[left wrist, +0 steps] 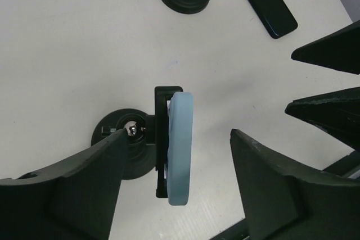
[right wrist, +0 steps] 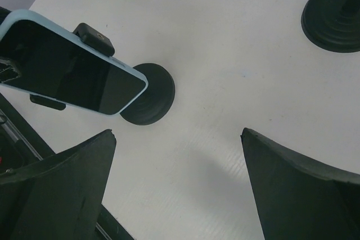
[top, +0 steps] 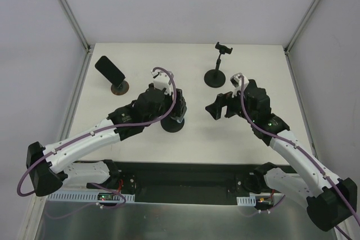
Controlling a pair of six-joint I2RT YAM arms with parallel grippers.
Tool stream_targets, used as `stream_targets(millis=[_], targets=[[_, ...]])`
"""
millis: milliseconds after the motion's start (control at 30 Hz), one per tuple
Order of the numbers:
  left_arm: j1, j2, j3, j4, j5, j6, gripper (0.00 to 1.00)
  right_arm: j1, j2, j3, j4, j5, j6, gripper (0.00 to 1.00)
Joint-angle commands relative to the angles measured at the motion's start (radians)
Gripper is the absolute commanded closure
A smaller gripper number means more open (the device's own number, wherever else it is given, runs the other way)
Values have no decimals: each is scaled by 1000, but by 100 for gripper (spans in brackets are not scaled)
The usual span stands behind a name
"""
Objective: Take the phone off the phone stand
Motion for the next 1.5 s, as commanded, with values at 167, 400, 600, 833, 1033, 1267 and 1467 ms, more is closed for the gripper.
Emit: stream_targets(millis=[167, 400, 600, 833, 1033, 1267, 1467], targets=[[48, -70, 75, 44, 65, 16, 3, 86, 25, 89, 31, 70, -17, 4], [310, -190, 12, 42, 332, -6, 1, 290, 54, 157, 22, 249, -25, 4], [490, -311, -75, -21, 386, 66, 1, 474, 114, 276, -33, 530, -31, 4], [536, -437, -228, -60, 227, 244, 1, 663, 277, 464, -129, 820, -66, 4], [537, -520, -324, -64, 138, 302, 1, 727, 422, 576, -171, 947, -11, 4], [536, -556, -348, -77, 102, 318, 1, 739, 543, 645, -198, 990, 29, 1], [536, -543, -345, -77, 131, 313, 1, 749, 614, 682, -240, 1030, 31, 7]])
